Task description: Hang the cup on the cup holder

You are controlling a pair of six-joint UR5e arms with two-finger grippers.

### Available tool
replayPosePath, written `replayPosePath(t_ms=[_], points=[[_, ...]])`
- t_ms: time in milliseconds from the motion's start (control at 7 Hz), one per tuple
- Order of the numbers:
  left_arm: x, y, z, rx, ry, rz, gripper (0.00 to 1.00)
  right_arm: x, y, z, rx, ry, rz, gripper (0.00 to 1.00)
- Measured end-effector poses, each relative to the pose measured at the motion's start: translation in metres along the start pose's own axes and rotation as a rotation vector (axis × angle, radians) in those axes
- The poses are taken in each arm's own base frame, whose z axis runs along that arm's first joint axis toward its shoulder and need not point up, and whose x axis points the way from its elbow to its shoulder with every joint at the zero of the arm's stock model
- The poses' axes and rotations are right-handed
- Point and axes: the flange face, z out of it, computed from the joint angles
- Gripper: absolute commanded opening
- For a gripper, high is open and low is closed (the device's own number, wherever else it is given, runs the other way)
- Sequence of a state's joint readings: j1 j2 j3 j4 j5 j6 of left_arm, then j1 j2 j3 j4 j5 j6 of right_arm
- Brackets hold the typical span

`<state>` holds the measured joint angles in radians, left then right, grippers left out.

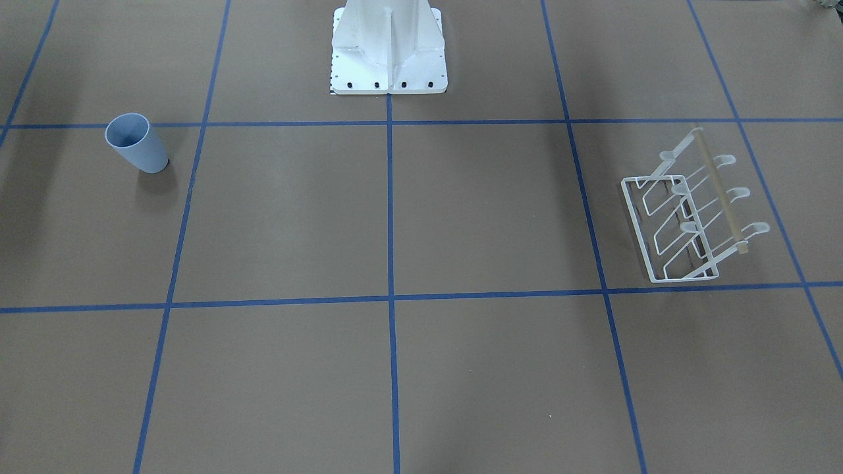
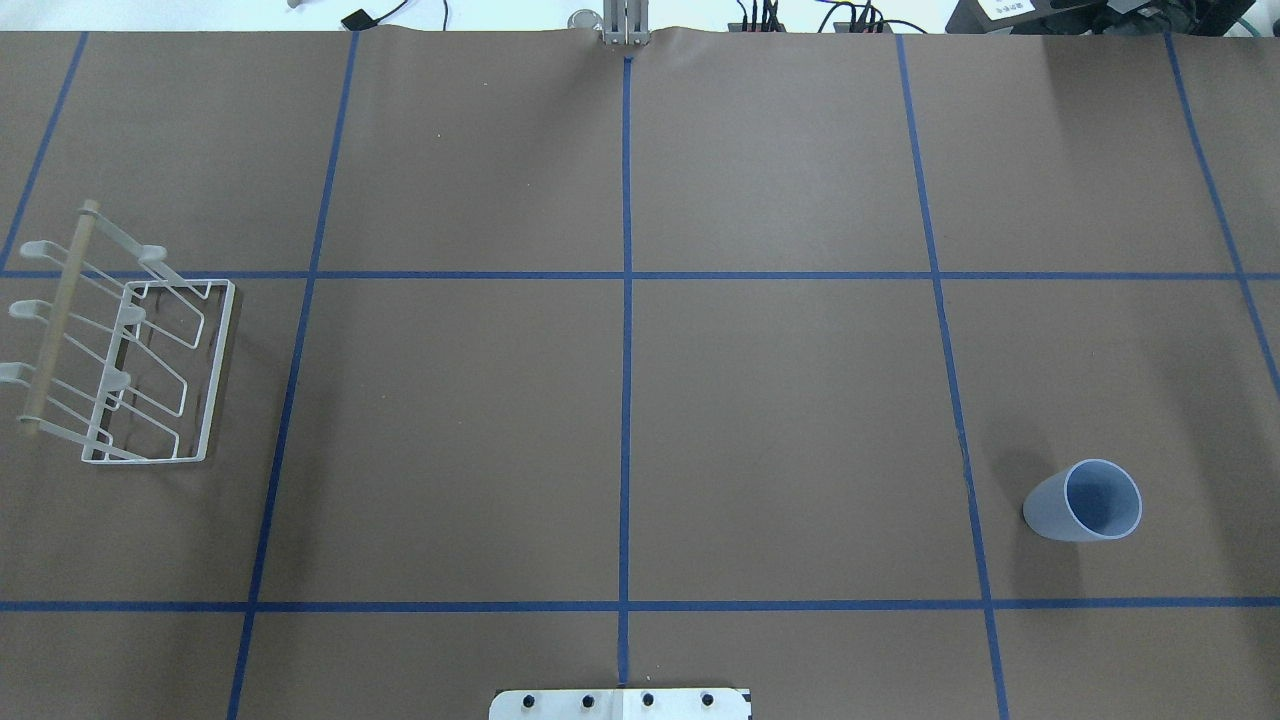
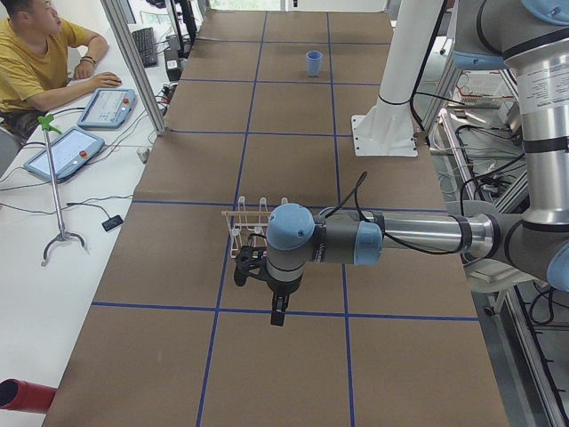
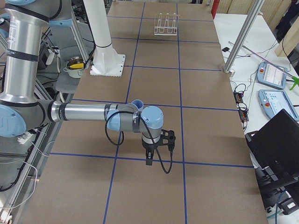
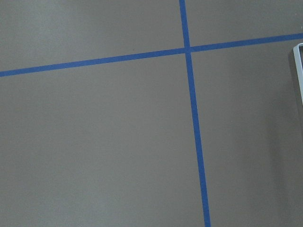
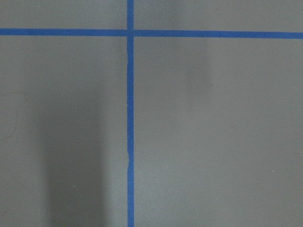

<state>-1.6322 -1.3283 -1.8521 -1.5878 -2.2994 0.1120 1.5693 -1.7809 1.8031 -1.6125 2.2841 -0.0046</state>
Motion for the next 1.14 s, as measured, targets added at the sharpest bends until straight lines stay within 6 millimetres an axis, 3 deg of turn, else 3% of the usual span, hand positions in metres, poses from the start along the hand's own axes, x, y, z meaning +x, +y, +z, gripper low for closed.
replayPosePath(t_ms=[571,857,1143], points=[[0.004,-0.002,-0.004,0.011,-0.002,0.01,0.98,-0.005,-0.004,-0.006,0.012,0.0,-0.012,1.0],[0.018,-0.015,-0.022,0.064,-0.007,0.052,0.98,-0.021,-0.016,-0.016,0.05,-0.044,-0.051,1.0],[0.037,-0.041,-0.047,0.179,-0.015,0.151,0.98,-0.043,-0.038,-0.035,0.162,-0.093,-0.16,1.0]])
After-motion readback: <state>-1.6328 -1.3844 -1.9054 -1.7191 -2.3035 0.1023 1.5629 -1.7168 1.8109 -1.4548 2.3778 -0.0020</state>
